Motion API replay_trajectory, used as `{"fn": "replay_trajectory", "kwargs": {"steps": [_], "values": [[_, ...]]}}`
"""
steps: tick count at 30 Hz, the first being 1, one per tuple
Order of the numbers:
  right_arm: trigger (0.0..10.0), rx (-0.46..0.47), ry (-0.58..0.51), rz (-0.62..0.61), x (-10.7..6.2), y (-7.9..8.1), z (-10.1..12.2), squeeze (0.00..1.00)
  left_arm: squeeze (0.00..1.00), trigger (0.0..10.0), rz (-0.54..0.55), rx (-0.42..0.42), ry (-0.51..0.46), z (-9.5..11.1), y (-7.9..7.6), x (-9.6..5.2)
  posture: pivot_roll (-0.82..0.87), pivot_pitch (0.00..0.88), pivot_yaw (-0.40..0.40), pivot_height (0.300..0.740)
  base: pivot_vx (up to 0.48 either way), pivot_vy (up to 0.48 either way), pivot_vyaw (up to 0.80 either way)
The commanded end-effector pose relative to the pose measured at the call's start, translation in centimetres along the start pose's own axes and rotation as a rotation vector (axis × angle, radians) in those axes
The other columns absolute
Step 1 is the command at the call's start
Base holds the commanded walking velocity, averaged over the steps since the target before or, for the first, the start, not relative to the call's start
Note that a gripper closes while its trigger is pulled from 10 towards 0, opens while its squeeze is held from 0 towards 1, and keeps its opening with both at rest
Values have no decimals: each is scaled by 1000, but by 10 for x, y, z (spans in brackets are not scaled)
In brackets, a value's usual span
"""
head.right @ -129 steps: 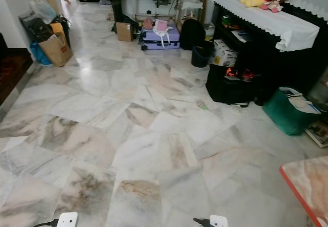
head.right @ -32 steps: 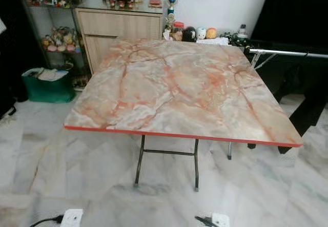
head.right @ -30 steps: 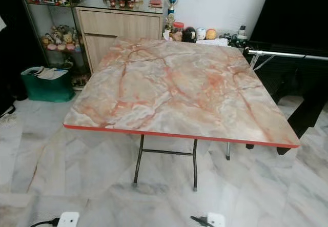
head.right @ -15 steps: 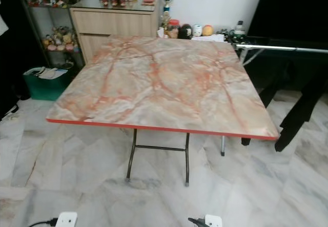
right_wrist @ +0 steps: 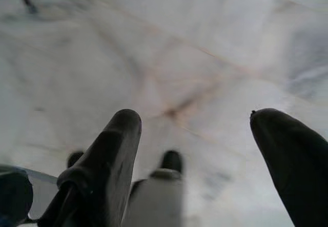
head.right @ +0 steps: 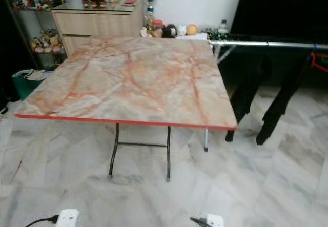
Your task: Hang hanger
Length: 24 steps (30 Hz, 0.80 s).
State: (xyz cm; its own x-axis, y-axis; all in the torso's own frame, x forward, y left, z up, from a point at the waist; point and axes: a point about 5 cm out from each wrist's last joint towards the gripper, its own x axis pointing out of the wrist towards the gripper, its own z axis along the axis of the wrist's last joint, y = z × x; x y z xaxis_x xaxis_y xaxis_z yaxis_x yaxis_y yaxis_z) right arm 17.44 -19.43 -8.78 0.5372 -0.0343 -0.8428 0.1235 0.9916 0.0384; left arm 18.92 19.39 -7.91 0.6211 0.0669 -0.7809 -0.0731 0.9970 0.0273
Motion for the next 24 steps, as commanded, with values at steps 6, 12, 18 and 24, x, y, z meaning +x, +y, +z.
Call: {"fn": "replay_trajectory", "kwargs": {"steps": [6,12,18,24], "values": [[10000,9,-18,17,1,8,5,0,0,10000,19,4,3,1,9,0,116,1,-8,740,0,-384,0],[10000,10,-20,17,1,8,6,0,0,10000,18,4,1,2,8,0,116,0,-8,740,0,-384,0],[10000,10,-23,17,2,8,6,0,0,10000,18,3,0,3,8,0,115,0,-9,740,0,-384,0],[10000,10,-22,16,2,8,6,0,0,10000,18,3,-1,3,8,0,115,0,-8,740,0,-386,0]]}}
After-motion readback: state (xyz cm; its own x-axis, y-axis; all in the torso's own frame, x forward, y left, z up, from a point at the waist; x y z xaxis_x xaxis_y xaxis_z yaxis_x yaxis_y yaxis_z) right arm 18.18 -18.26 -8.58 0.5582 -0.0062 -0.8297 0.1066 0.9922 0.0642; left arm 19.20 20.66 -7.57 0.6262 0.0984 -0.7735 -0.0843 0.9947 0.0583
